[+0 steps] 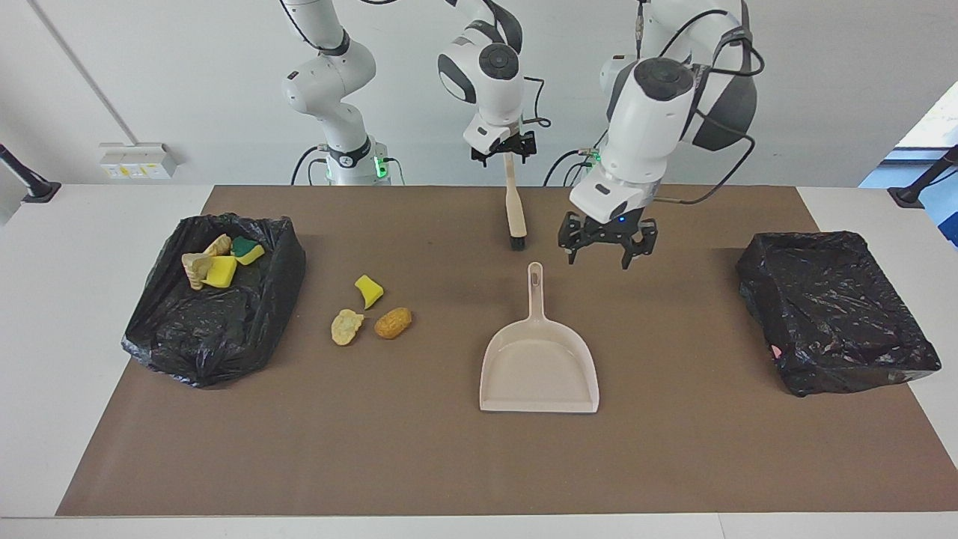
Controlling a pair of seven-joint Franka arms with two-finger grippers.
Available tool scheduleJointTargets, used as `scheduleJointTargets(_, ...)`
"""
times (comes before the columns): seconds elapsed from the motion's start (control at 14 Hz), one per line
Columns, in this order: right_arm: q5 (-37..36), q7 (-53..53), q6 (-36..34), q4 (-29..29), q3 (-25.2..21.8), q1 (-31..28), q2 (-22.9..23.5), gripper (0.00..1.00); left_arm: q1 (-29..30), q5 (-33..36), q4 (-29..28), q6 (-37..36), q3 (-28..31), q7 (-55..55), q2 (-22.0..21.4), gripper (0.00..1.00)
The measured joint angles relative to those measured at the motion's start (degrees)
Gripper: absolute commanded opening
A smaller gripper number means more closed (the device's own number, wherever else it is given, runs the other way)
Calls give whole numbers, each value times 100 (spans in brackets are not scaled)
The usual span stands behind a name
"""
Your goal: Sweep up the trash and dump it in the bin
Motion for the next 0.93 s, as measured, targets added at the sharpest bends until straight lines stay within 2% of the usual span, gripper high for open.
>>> scheduleJointTargets(0.21, 15, 249, 634, -190, -1, 296, 229, 100, -318, 2, -314, 859, -1, -453, 527, 100)
scheduleJointTargets(0.36, 16, 338, 805, -255, 0, 438, 398, 100, -371, 2, -678, 1319, 2, -486, 659, 100)
scheduleJointTargets(0.57, 18, 348, 827, -360, -1, 510, 426, 87, -397, 2, -1042, 1501, 2, -486, 661, 100)
scheduleJointTargets(0.64, 19, 363, 850, -377, -1, 544, 426, 75, -430, 2, -1115, 1610, 3, -495, 662, 100)
scheduleJointTargets(0.71, 19, 393, 877, -399, -1, 576, 426, 54, -452, 2, -1156, 1682, 0, -504, 662, 100)
scheduleJointTargets(0.79, 19, 402, 886, -419, -1, 605, 427, 13, -462, 2, -1175, 1702, -4, -506, 662, 94)
scheduleJointTargets(0.86, 19, 413, 890, -430, -1, 627, 427, 0, -475, 2, -1186, 1710, -4, -506, 663, 74)
scheduleJointTargets(0.93, 20, 458, 891, -432, -1, 636, 427, 0, -498, 2, -1202, 1715, -2, -506, 667, 58)
